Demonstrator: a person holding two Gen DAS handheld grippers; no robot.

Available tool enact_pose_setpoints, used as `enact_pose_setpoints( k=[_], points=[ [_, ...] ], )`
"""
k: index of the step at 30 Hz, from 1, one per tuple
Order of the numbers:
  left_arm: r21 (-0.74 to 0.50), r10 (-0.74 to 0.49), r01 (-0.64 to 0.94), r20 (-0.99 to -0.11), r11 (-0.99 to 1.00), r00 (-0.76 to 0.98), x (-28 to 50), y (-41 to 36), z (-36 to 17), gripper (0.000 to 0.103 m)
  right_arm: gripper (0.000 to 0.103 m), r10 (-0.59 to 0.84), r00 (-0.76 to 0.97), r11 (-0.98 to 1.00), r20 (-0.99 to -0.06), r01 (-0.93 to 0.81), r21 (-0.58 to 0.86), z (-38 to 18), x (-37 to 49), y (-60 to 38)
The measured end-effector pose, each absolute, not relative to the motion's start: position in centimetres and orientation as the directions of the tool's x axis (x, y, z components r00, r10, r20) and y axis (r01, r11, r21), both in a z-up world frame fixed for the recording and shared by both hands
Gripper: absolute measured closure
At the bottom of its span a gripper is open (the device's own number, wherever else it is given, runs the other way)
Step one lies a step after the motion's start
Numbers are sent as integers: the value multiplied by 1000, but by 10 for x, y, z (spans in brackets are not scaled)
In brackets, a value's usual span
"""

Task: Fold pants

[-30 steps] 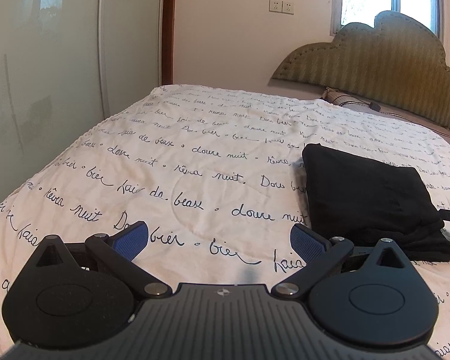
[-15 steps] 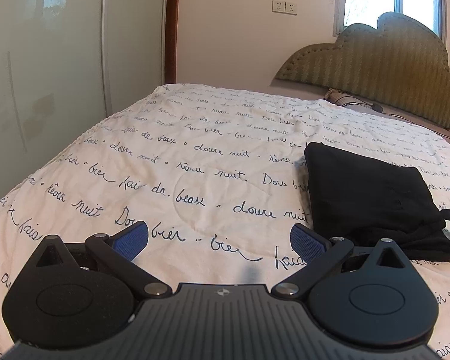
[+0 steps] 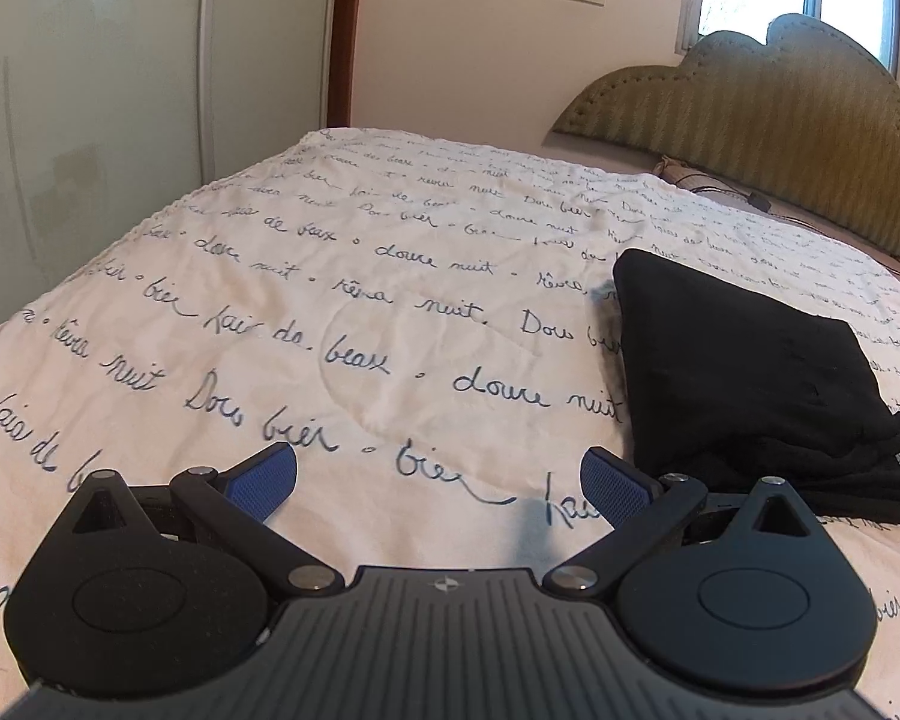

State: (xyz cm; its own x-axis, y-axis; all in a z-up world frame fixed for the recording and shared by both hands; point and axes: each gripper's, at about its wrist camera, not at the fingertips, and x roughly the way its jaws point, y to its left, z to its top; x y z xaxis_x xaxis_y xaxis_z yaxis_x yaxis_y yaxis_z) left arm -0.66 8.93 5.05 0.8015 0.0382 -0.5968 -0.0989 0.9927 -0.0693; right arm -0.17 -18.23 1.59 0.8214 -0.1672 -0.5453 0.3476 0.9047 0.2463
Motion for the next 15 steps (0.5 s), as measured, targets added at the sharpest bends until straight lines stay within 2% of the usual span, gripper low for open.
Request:
enact_pose_setpoints(
  k=[15],
  points=[
    [-68,43,-109,-619,992,785,12,90,33,1,10,-173,819,906,-548,350,238,16,-2,-181]
  ],
)
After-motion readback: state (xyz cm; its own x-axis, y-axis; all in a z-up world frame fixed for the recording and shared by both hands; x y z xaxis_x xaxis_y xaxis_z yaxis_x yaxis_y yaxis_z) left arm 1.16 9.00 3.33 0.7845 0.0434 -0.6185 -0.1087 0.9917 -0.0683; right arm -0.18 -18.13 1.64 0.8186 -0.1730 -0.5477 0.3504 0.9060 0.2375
